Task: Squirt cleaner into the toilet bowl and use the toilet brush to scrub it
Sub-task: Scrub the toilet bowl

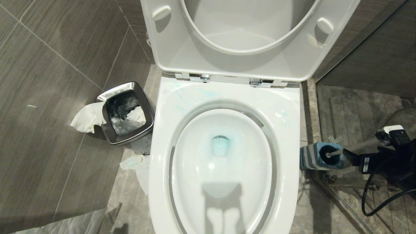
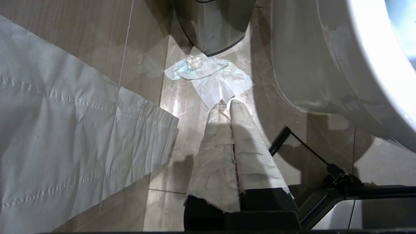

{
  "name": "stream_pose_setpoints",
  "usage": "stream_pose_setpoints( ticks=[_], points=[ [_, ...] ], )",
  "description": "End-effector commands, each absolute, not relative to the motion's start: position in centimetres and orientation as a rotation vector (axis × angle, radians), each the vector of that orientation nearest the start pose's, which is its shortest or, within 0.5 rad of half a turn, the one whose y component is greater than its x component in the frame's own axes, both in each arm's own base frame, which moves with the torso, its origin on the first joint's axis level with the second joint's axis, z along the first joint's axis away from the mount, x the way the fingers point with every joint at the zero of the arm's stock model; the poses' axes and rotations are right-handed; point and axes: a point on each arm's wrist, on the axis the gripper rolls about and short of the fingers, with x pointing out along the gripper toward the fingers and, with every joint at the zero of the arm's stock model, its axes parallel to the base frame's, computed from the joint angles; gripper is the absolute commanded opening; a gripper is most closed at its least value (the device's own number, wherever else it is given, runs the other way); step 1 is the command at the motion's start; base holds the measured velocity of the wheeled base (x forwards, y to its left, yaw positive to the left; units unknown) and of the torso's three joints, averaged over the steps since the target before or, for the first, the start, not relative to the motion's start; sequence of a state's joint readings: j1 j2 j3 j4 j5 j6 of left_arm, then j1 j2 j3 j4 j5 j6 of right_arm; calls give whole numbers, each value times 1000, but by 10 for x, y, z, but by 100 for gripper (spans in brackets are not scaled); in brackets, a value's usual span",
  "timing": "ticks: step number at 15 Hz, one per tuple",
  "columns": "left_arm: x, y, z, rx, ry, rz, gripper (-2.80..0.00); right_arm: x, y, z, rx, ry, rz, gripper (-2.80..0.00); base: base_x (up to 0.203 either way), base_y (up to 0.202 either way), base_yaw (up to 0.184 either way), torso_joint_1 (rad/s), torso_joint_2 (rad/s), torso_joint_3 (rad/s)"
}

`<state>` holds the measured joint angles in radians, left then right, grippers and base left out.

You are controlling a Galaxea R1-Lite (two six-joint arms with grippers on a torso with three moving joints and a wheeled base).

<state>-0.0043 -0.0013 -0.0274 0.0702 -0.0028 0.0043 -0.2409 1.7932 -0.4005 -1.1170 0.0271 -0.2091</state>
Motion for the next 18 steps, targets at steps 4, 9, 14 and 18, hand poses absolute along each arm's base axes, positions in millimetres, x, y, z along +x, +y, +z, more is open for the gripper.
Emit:
stream_pose_setpoints(
  ticks=[4,9,14,18],
  points=[
    [-25,0,76,5,43,-8,-280,272,-62,101,-183,249,-186,0,0,0,0,0,0,0],
    [-25,0,76,5,43,-8,-280,277,-52,101,-196,228,-188,0,0,0,0,0,0,0],
    [-25,0,76,5,43,-8,-280,283,-53,106,-199,197,-199,0,0,0,0,0,0,0],
    [-25,0,76,5,43,-8,-280,290,-55,114,-205,150,-216,0,0,0,0,0,0,0]
  ],
)
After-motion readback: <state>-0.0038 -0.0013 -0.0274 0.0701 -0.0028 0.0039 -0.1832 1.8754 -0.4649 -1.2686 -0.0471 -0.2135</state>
